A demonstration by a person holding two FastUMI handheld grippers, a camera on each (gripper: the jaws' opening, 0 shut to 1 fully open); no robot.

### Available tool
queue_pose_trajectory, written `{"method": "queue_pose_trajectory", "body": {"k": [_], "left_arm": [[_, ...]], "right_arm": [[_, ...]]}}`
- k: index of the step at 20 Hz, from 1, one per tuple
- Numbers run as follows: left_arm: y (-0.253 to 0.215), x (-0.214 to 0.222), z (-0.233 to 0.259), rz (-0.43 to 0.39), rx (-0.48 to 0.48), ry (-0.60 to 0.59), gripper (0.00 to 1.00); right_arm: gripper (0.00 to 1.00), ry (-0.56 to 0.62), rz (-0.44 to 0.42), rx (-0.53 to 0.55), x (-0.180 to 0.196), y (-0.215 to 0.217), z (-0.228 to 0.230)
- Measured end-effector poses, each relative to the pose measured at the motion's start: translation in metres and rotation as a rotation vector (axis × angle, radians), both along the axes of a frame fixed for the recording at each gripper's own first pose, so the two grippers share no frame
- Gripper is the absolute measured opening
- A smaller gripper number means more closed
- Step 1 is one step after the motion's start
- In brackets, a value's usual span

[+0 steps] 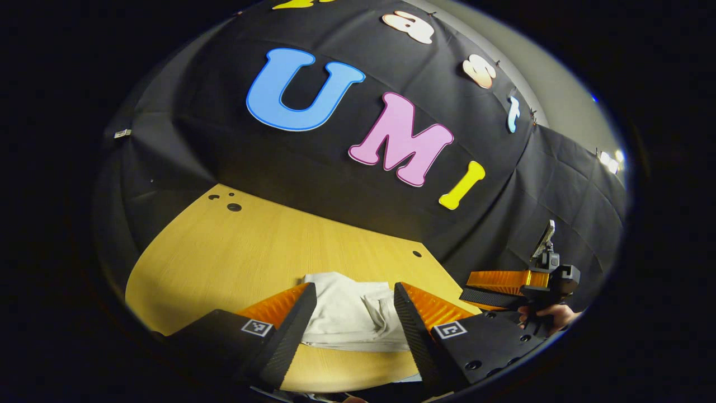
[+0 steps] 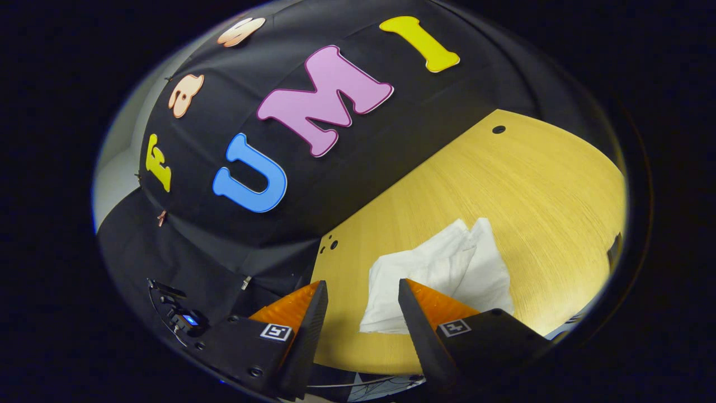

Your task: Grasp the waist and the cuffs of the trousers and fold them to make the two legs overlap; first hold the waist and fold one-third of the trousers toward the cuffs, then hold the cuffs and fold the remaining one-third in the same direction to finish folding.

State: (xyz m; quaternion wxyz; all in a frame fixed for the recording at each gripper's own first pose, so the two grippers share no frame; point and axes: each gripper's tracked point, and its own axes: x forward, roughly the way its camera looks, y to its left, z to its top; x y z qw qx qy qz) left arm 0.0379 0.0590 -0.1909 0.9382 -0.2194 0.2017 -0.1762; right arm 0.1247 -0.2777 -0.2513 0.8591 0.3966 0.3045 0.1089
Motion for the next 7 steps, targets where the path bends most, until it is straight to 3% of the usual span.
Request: {"method": "queue_pose_trajectory", "body": {"k": [7], "left_arm": [[0.005, -0.027, -0.008, -0.028, -0.003, 0.017, 0.89]], "right_arm": [[0.8, 0.008, -0.015, -0.004, -0.025, 0.014, -0.003]]}}
